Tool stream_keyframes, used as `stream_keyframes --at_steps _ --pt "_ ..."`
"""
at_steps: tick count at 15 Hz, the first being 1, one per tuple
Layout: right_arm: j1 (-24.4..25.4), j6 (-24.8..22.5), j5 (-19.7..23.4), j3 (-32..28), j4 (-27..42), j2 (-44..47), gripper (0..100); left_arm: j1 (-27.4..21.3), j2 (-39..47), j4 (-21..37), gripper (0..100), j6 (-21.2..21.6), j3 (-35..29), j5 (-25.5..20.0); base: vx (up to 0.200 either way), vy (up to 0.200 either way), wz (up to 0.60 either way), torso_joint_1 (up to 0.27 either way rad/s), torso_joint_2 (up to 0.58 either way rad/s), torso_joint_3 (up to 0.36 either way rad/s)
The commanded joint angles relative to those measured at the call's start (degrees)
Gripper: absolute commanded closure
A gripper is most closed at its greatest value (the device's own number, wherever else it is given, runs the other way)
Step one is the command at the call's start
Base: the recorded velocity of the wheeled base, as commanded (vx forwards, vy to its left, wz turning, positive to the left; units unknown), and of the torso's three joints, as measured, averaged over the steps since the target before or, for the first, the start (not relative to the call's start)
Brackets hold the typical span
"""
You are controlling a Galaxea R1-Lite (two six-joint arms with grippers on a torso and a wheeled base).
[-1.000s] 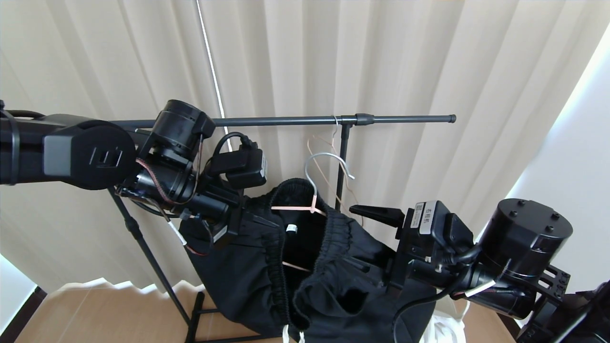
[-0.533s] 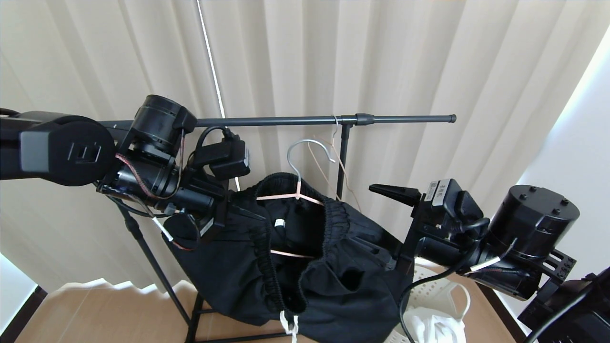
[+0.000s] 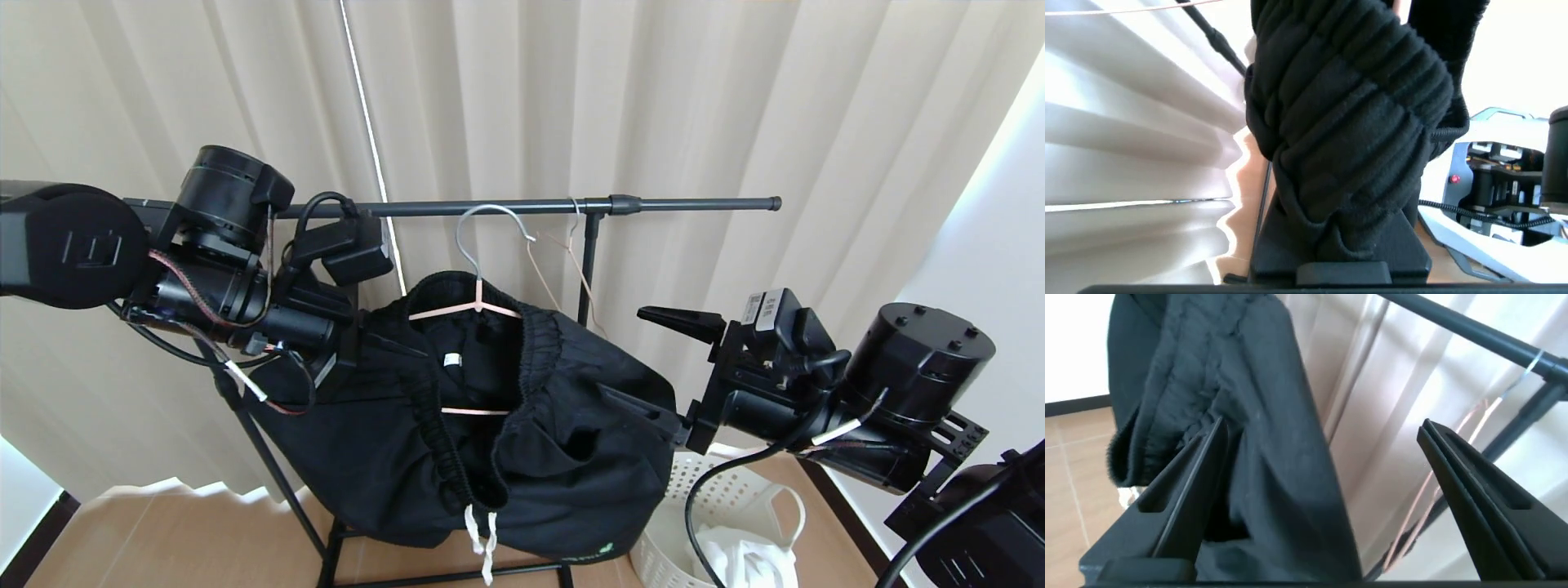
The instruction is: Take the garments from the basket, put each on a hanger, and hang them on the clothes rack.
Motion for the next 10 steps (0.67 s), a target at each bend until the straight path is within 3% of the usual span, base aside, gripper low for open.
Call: stream_keyframes --at_steps 1,2,6,10 --pt "-1.91 0.25 2.43 0.05 0.05 0.22 0 0.69 -1.03 -0.43 100 -0.14 0.23 -0.05 0.0 0.0 0.0 0.0 0.0 0.0" --pt "-4.46 0.25 5.86 -0.04 0.05 0.75 0 1.22 -1.38 -1.39 100 -0.14 1.11 -0.05 0.0 0.0 0.0 0.0 0.0 0.0" --pt "-9.29 0.34 12.71 -0.74 -0.13 4.17 0 2.01 -2.88 -4.82 100 -1.1 3.13 -0.14 0.0 0.0 0.0 0.0 0.0 0.0" --pt "-9.64 0.25 12.89 -2.24 -0.13 9.54 0 2.36 -4.55 -6.67 100 -3.83 3.3 -0.14 0.0 0.0 0.0 0.0 0.0 0.0"
